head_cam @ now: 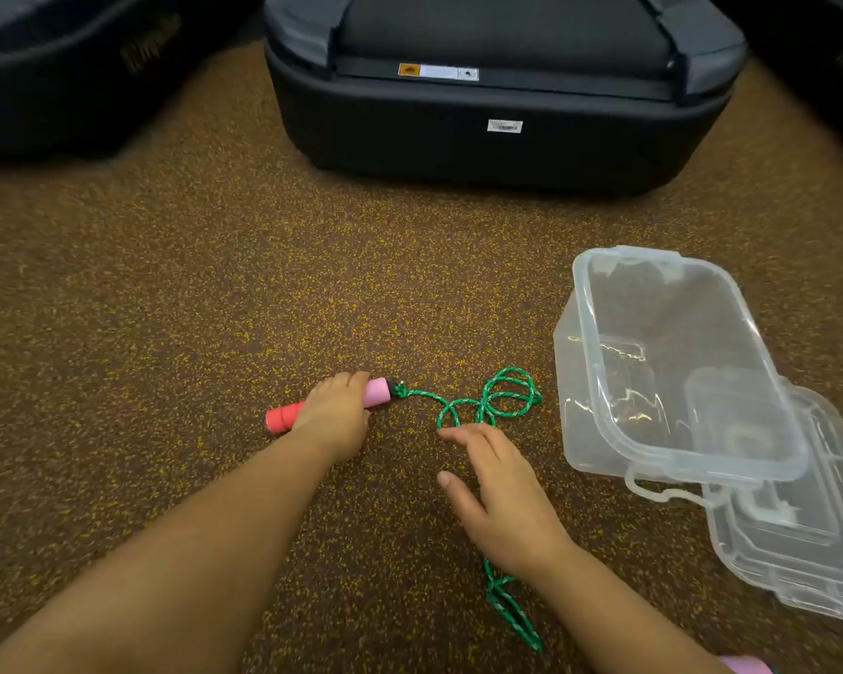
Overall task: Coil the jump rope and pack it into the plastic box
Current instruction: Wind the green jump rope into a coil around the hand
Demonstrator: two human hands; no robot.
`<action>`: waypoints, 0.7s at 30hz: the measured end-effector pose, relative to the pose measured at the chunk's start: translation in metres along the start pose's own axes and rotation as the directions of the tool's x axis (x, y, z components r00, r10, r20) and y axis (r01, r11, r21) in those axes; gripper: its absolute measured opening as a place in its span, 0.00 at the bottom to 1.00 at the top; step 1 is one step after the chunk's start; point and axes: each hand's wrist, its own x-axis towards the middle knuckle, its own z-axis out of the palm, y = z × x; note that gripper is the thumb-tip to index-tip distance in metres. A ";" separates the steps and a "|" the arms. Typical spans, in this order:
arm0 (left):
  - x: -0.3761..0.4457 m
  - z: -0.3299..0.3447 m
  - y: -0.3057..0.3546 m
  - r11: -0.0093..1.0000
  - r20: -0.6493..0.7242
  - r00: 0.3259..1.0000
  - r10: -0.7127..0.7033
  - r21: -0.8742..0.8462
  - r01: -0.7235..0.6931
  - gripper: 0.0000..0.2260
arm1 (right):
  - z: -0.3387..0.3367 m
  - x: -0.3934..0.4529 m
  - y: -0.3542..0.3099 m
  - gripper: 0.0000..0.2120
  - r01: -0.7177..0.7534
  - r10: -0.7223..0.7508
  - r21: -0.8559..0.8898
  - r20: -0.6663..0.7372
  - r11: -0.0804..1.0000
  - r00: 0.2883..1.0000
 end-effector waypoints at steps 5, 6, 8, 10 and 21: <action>-0.007 -0.001 -0.005 0.998 0.028 0.999 -0.018 -0.059 0.020 0.19 | 0.003 0.005 -0.001 0.21 0.009 -0.009 0.004 -0.007 1.000 1.000; -0.010 -0.003 -0.004 0.997 0.040 0.999 -0.010 -0.081 0.013 0.19 | 0.004 0.005 -0.002 0.21 0.006 -0.006 0.010 -0.011 1.000 1.000; -0.013 -0.012 -0.003 0.992 0.070 0.997 0.026 -0.128 -0.017 0.18 | 0.002 0.007 -0.003 0.21 -0.006 0.006 0.018 -0.023 1.000 1.000; -0.017 -0.024 -0.002 0.983 0.163 0.984 0.073 -0.177 -0.044 0.18 | 0.001 0.009 -0.007 0.23 -0.016 0.017 0.025 -0.017 1.000 1.000; -0.057 -0.126 0.039 0.878 0.273 0.870 0.411 -0.374 -0.297 0.16 | -0.036 0.028 -0.018 0.32 -0.061 0.064 0.203 -0.010 0.977 0.998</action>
